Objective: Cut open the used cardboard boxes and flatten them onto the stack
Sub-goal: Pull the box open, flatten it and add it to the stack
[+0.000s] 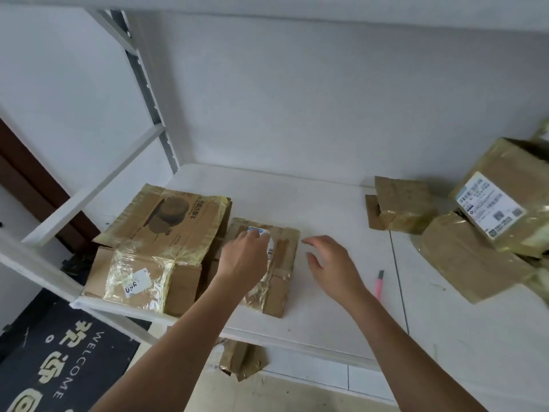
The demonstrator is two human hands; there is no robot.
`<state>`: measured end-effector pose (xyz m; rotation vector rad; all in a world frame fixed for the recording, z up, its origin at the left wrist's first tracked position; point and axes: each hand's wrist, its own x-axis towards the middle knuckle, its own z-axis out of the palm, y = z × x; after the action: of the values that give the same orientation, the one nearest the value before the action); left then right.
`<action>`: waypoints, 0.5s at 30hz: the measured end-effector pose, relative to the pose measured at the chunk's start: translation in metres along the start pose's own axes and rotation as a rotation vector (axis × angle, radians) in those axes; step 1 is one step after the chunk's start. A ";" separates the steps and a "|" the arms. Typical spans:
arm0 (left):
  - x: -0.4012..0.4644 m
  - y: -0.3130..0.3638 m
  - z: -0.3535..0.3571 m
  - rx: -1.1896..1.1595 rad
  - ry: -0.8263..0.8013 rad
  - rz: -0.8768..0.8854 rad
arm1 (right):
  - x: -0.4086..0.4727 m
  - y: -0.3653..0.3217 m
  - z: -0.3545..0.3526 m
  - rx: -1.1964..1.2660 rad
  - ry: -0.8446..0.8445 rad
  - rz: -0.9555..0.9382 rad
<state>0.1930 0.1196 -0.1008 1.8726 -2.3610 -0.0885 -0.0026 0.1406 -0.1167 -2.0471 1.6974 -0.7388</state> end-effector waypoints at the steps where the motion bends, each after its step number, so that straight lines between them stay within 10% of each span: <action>1: 0.003 0.011 -0.006 -0.031 0.058 0.044 | -0.003 0.000 -0.015 -0.044 0.075 -0.008; 15: 0.069 0.249 -0.068 -0.087 0.346 0.536 | -0.053 0.086 -0.232 -0.643 0.648 0.263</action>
<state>-0.0533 0.1118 0.0021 1.0588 -2.4596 0.1686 -0.2186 0.1845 0.0071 -2.0011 2.8108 -0.9131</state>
